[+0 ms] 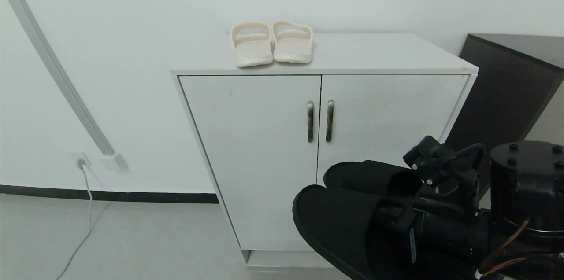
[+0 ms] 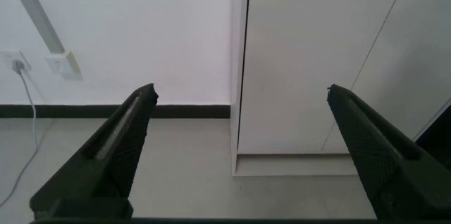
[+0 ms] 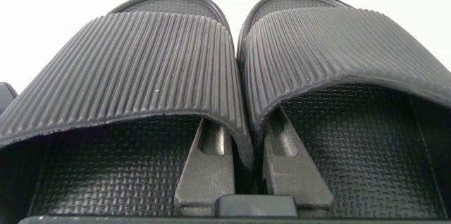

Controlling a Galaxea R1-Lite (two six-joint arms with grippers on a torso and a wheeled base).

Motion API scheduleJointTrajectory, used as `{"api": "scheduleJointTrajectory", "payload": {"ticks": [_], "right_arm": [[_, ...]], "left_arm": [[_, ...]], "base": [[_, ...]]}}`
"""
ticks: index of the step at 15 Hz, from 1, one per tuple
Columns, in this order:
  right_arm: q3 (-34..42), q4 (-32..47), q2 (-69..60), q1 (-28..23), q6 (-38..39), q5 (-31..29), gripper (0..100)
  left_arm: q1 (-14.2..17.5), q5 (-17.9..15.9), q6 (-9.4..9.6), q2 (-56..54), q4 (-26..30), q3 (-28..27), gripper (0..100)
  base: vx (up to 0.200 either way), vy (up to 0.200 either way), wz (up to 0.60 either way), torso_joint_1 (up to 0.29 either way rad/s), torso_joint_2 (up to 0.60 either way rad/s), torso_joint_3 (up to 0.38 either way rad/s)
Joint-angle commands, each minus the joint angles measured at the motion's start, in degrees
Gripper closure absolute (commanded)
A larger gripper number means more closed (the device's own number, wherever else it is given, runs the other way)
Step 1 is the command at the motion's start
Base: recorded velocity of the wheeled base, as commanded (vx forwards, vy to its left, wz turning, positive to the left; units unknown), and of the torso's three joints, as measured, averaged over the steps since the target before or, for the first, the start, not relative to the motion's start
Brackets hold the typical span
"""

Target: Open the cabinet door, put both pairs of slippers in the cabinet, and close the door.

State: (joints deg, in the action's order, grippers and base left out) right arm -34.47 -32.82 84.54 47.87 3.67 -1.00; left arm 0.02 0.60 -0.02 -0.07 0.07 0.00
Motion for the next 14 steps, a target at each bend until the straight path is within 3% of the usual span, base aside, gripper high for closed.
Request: {"api": "scheduleJointTrajectory", "payload": {"ticks": [1, 9, 13, 14], "right_arm": [[0.2, 0.0, 0.4, 0.0, 0.0, -0.1, 100], [0.4, -0.1, 0.5, 0.1, 0.0, 0.0, 100], [0.6, -0.1, 0.4, 0.1, 0.1, 0.1, 100], [0.6, -0.1, 0.4, 0.1, 0.1, 0.1, 100]], "left_arm": [[0.1, -0.1, 0.02, 0.1, 0.0, 0.0, 0], [-0.2, -0.2, 0.2, 1.0, 0.2, -0.1, 0], [-0.2, -0.1, 0.46, 0.5, -0.2, -0.5, 0], [-0.2, 0.0, -0.15, 1.9, -0.4, -4.2, 0]], "base": [[0.0, 0.0, 0.0, -0.105, 0.45, 0.344], [0.0, 0.0, 0.0, -0.054, 0.43, 0.366], [0.0, 0.0, 0.0, -0.002, 0.08, 0.081], [0.0, 0.0, 0.0, 0.0, 0.0, 0.0]]}}
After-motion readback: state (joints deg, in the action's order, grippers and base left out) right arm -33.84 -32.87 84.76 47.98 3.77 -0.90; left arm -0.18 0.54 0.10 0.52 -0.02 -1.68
